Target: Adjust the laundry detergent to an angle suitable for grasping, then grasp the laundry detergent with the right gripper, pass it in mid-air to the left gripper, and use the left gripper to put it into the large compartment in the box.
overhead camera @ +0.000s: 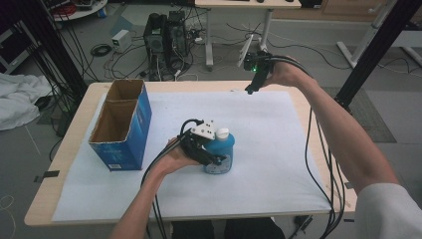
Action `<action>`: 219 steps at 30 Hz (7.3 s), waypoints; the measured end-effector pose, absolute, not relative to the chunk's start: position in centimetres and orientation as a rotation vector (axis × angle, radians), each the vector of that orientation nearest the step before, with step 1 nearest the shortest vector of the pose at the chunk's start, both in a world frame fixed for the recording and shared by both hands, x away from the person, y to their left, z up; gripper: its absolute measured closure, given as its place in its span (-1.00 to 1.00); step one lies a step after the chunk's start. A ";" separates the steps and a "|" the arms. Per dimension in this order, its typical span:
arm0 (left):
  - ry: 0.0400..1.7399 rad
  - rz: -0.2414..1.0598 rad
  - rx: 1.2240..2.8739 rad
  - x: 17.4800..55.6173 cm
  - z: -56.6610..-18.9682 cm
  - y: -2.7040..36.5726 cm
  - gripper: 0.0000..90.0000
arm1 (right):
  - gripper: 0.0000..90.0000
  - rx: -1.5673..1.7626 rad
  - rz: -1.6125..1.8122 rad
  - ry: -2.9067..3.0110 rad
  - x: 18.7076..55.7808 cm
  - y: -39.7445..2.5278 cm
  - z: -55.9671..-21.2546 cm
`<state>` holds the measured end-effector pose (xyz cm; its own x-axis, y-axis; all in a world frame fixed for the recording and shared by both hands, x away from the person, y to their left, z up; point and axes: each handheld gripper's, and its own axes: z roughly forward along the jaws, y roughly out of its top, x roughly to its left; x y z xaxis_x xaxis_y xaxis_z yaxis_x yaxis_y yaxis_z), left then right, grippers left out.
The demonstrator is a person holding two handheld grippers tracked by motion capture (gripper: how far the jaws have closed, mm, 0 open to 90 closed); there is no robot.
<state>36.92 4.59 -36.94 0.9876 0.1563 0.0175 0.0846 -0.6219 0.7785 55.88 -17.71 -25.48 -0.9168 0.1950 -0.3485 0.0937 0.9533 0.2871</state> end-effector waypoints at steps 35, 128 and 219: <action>0.197 0.056 2.294 36.9 -35.9 5.7 -0.34 | -0.71 0.195 0.359 2.732 55.5 -17.0 -25.8; 0.127 0.110 2.923 35.3 -32.6 7.1 -0.63 | -0.71 0.224 0.586 2.767 47.5 -21.1 -26.7; 0.206 0.085 2.919 35.0 -34.0 9.5 -0.63 | -0.63 0.080 1.185 2.906 38.4 -15.3 -35.9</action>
<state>34.96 9.50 -34.01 0.9886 0.1448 0.0420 0.1325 -0.9674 0.2157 38.37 -15.30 -35.90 -0.9987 0.0477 0.0170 0.0460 0.7138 0.6989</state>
